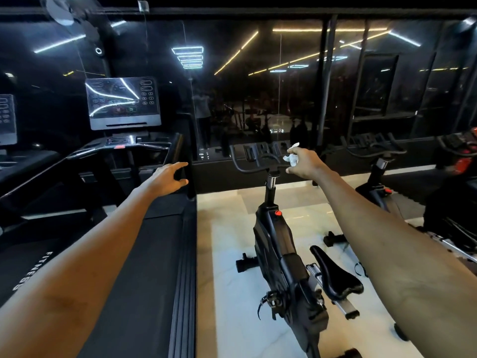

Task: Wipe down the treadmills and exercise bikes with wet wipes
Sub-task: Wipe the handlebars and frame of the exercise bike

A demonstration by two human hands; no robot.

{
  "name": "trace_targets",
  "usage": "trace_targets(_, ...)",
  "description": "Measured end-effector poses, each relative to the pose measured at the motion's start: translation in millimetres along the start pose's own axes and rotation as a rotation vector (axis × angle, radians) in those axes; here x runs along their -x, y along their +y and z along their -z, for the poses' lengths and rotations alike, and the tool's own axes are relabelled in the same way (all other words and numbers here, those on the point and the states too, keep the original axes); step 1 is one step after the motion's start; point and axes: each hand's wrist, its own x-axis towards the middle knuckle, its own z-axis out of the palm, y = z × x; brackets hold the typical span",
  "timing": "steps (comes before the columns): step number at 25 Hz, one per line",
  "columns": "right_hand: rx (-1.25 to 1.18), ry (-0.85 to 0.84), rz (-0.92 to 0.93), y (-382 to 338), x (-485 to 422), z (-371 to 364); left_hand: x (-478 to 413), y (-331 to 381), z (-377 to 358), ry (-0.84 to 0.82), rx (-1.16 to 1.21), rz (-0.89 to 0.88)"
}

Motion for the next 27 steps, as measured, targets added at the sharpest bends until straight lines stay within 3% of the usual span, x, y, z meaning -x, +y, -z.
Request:
trace_targets(14,0.005,-0.052,-0.019,84,-338,-131,-336,-79,-107,-0.021,-0.073,0.046)
trace_targets(20,0.029,-0.049,-0.057,117,-454,-196,-478,-118,-160,-0.034,-0.052,-0.017)
trace_targets(27,0.115,-0.072,-0.121,134,-571,-272,-617,-162,-241,-0.171,-0.015,-0.084)
